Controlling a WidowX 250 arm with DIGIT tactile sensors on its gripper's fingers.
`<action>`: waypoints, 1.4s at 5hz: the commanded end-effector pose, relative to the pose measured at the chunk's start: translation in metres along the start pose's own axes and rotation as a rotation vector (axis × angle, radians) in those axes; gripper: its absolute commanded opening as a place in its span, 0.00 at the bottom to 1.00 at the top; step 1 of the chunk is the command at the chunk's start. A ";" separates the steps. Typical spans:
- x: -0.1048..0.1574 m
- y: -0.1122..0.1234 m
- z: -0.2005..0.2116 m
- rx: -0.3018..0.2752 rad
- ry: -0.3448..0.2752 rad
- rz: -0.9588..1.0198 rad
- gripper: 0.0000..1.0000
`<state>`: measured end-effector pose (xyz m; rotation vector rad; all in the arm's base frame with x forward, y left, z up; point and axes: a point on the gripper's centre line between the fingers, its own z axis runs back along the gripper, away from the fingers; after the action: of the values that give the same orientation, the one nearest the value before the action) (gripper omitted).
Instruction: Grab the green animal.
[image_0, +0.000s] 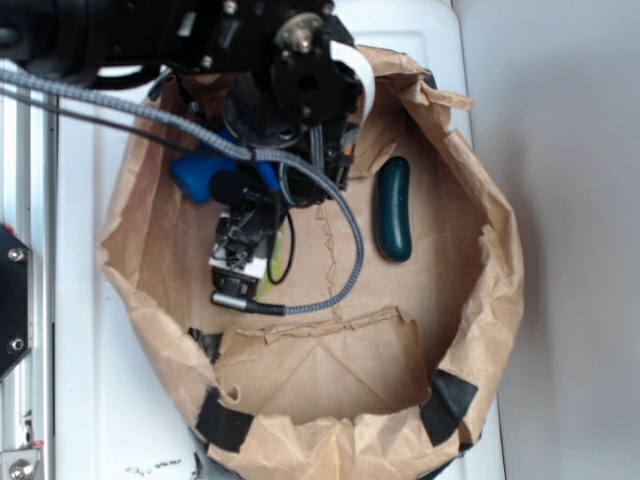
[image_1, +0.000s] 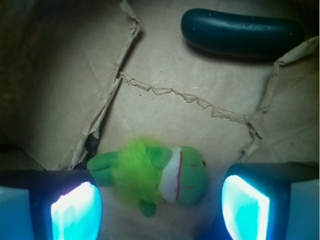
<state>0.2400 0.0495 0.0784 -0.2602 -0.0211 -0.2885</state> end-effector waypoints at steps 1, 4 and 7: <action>0.026 0.000 0.005 -0.010 -0.011 -0.287 1.00; 0.044 0.010 -0.014 0.000 -0.003 -0.755 1.00; 0.028 0.009 -0.004 -0.066 0.113 -0.790 1.00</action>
<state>0.2592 0.0488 0.0573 -0.3474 0.0471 -1.0487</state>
